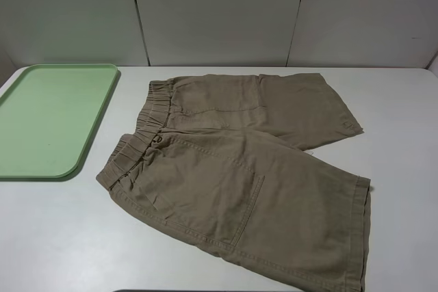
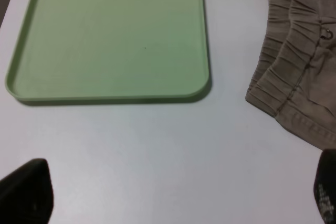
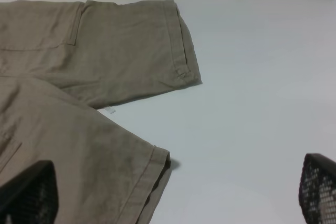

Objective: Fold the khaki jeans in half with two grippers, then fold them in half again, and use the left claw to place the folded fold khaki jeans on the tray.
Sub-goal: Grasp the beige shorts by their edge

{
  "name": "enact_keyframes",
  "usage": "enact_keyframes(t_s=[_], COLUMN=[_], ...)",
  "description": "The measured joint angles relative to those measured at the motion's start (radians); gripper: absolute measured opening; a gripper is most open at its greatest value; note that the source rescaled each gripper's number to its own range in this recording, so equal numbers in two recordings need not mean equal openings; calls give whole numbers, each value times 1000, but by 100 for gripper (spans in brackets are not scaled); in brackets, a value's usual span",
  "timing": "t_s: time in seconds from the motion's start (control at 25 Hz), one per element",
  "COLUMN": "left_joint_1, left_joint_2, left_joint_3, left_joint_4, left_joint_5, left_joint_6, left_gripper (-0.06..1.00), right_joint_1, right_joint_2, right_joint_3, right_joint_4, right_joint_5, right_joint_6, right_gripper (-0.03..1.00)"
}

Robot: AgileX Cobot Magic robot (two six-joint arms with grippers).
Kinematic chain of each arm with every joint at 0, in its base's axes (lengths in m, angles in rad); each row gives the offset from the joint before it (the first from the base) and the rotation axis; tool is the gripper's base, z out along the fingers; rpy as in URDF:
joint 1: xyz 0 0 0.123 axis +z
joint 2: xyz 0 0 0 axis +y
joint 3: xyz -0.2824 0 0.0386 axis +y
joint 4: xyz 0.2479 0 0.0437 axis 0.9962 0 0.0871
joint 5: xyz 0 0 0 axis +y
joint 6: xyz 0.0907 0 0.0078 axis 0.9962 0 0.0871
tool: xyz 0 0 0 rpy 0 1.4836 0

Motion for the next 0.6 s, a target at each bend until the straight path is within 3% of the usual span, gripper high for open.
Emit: enact_keyframes(t_s=[0.6], left_joint_1=[0], left_joint_2=[0], left_joint_3=[0], left_joint_4=[0], left_joint_5=[0], left_joint_6=[0], left_gripper=[100], right_joint_1=[0], right_joint_2=[0], right_joint_3=[0], right_joint_4=[0], right_joint_5=[0], right_joint_6=[0], right_gripper=[100])
